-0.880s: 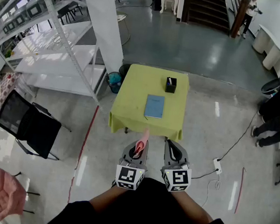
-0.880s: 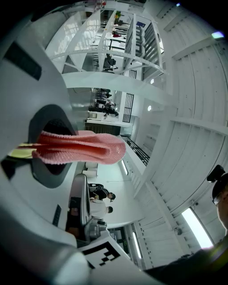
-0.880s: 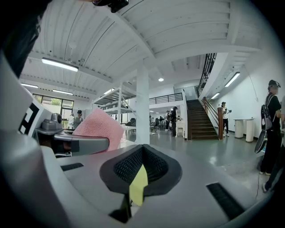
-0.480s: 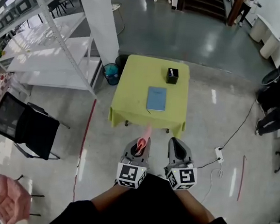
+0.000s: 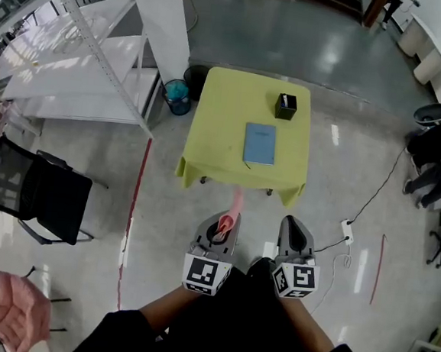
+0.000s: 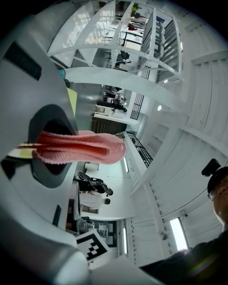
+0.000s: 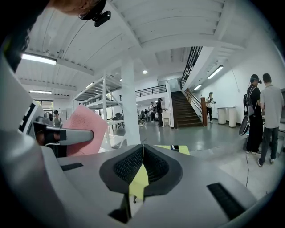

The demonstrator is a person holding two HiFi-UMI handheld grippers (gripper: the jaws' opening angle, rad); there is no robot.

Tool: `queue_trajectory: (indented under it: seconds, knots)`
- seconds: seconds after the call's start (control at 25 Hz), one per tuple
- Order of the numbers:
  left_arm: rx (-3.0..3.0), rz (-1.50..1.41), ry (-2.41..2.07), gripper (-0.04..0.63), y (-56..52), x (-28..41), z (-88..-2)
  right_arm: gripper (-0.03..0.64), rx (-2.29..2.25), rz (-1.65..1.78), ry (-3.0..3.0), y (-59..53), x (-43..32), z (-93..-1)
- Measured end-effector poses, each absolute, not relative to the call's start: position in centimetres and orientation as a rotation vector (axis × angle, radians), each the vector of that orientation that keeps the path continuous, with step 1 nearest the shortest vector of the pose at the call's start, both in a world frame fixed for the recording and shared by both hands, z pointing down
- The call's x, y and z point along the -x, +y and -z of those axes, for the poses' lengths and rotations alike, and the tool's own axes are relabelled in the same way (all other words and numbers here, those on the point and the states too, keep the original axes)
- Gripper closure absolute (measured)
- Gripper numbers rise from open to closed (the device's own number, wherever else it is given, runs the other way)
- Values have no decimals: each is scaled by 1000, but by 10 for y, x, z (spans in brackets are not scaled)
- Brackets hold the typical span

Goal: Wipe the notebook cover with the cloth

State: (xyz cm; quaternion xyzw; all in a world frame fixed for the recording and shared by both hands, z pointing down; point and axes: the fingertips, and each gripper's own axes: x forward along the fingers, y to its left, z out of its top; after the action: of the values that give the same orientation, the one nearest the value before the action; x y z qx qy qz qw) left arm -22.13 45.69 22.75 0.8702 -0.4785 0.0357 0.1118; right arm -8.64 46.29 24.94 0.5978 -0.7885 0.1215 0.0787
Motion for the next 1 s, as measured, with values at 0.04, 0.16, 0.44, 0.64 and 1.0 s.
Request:
queue_trajectory:
  seconds: [0.04,0.16,0.44,0.64,1.0]
  knots:
    - [-2553,-114,-1410,572,453,228,-230,584,-1783,-376,-2353,461,89,-253]
    - [-2502,-115,-1421,572,446,246,-238,584,-1755,-379,-2351,455,99,-253]
    - [-2456,-127,-1427,572,423,234,-253,584,-1733,-454,-2385,421,93,-270]
    - [-2405,-136,-1449,572,388,215,-258,584,-1750,-493,-2429,371,70,-268]
    - [-2359,-210,-1469,572,284,148,-277,584,-1664,-498,-2518,266,31,-263]
